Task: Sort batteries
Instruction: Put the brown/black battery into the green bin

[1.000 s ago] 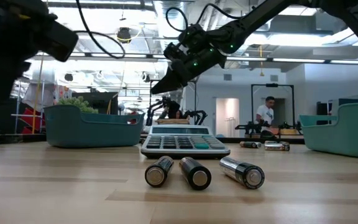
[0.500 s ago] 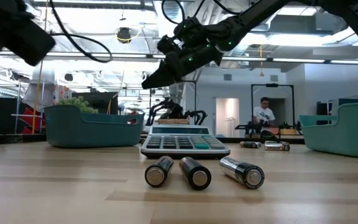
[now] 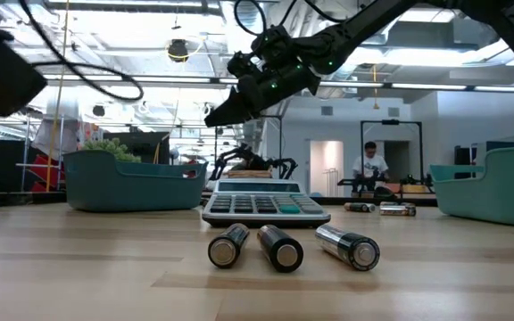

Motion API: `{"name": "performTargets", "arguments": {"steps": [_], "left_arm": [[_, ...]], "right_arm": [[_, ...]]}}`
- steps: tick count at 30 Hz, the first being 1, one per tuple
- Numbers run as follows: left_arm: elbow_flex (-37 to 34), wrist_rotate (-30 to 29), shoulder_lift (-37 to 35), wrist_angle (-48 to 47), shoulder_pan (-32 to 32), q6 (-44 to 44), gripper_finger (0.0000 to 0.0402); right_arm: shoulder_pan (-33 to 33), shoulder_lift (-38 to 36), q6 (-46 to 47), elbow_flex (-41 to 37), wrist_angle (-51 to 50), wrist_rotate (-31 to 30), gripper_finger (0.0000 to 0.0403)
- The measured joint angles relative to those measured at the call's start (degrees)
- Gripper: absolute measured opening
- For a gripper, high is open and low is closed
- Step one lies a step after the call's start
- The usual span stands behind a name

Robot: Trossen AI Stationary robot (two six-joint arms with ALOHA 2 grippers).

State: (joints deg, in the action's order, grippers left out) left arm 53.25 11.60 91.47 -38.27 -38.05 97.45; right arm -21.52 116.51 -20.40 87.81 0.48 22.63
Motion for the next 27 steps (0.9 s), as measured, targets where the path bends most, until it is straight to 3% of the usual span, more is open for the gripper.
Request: {"name": "performTargets", "arguments": {"steps": [19,27], "left_arm": [[-0.07,-1.57,1.52,-1.01,-4.28,9.93,0.0179],[-0.07,-5.14,3.68,-0.6,-5.74,13.22,0.0179]], "right_arm": [[0.0,0.02,-0.02,0.0,0.07,0.02,0.0223],[0.0,0.02,-0.01,0.0,0.04,0.01,0.0223]]}}
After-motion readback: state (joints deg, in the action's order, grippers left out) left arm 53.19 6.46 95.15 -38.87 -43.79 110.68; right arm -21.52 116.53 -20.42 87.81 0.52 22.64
